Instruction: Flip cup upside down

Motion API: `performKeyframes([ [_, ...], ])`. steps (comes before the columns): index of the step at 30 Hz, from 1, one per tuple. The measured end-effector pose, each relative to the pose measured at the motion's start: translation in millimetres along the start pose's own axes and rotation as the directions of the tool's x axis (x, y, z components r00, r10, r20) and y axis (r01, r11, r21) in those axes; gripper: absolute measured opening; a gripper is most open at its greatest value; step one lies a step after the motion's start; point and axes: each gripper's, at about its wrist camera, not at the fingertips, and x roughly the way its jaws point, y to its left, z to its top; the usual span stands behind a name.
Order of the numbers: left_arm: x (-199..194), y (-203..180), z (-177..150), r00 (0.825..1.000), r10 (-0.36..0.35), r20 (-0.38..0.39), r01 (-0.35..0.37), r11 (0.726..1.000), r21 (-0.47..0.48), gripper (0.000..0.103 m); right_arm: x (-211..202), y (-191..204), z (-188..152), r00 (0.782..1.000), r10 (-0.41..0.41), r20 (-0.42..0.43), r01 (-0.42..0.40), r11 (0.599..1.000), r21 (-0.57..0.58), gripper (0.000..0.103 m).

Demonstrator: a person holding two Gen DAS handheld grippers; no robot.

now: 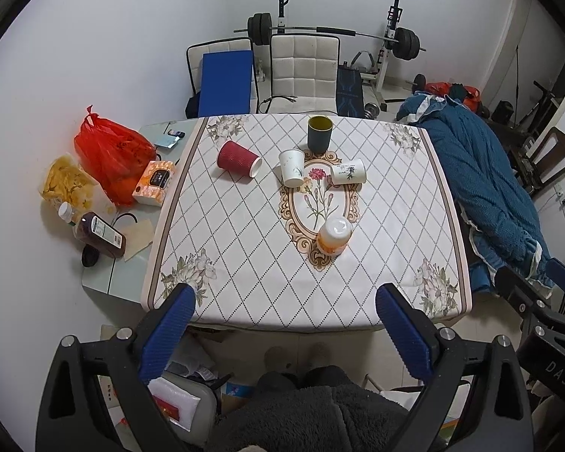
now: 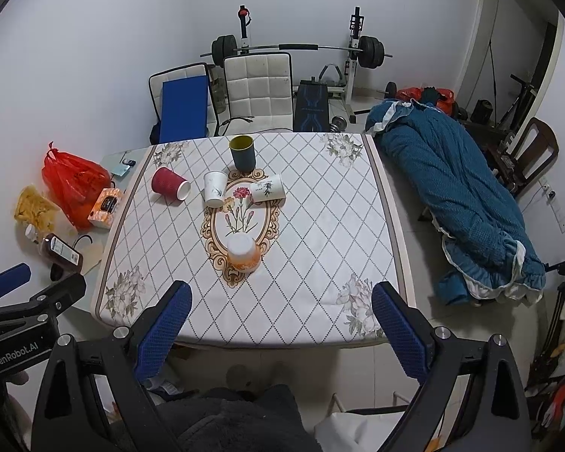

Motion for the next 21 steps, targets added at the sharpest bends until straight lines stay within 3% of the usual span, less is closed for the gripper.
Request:
performKeyframes([
  [21, 1.7, 1.2, -2.2, 1.0, 0.0, 0.004, 0.0, 1.0, -0.001, 0.098, 2.7, -2.9, -5.0, 1.0, 0.007, -0.004, -0.007, 1.0, 0.001, 0.098],
])
